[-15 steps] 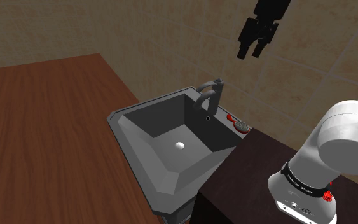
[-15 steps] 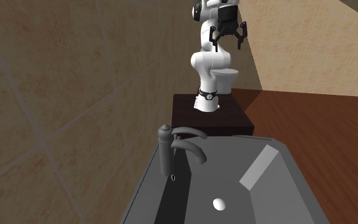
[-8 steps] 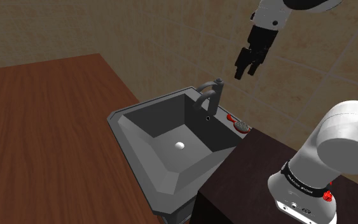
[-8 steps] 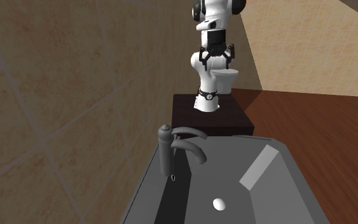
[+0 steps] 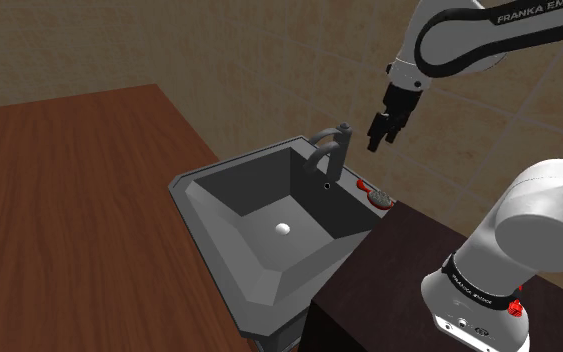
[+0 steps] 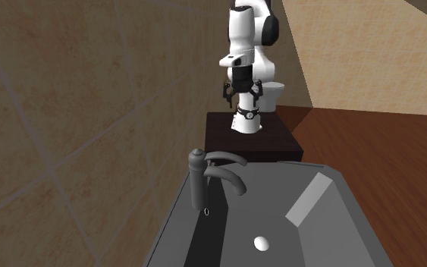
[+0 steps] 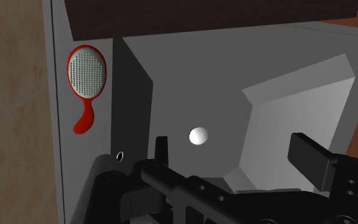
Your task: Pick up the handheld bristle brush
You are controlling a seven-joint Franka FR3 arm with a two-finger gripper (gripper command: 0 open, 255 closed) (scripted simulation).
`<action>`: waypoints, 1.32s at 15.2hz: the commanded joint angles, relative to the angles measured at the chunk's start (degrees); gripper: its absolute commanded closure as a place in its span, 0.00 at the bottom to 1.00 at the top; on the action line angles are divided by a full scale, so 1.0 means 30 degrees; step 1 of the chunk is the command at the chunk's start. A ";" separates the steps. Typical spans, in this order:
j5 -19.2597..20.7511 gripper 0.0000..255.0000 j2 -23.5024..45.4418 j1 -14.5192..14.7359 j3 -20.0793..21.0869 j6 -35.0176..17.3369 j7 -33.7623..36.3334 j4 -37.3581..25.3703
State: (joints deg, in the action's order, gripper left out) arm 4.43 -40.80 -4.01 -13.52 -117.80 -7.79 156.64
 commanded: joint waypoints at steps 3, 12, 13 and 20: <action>0.0720 0.00 0.2208 -0.0337 -0.1112 -0.2744 -0.1227 0.0660; 0.0803 0.00 0.9008 -0.0276 -0.3937 -0.9292 -0.4635 0.0718; 0.0479 0.00 0.9911 -0.0144 -0.4265 -0.9997 -0.5195 0.0572; -0.5776 0.00 1.6750 -0.0137 -0.4578 -1.3999 -1.1696 -0.1381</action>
State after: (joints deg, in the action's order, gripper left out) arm -8.84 6.17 -3.64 -28.12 -158.19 -39.08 153.70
